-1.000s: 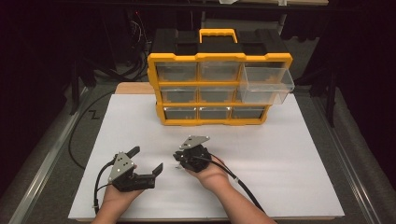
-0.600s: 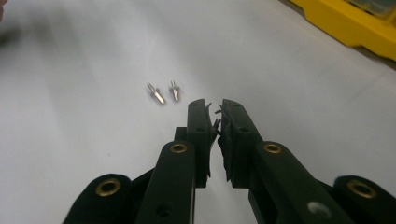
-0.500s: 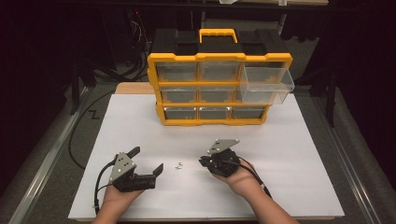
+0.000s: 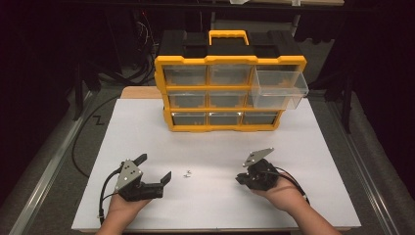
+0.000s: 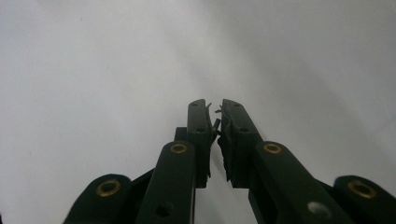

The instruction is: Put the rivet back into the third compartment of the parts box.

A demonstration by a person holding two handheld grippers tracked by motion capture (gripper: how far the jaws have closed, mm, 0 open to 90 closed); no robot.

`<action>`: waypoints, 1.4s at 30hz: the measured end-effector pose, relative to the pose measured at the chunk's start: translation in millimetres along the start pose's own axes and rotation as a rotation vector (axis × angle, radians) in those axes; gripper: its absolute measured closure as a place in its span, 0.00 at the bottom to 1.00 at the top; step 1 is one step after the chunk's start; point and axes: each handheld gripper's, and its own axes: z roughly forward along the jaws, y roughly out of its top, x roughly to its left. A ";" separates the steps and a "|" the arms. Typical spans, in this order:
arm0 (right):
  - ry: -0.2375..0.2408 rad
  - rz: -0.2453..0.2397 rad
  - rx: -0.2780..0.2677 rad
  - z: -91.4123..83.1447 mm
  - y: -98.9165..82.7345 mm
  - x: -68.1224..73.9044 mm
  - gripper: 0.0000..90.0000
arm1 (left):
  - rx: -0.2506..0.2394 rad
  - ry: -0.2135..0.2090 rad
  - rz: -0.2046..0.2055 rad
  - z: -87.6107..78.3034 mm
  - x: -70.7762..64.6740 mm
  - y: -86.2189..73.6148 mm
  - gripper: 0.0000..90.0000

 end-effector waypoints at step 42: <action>0.055 -0.103 0.230 -137.9 50.1 -36.7 0.93 | -0.026 -0.015 0.011 -1.0 -1.7 0.0 0.00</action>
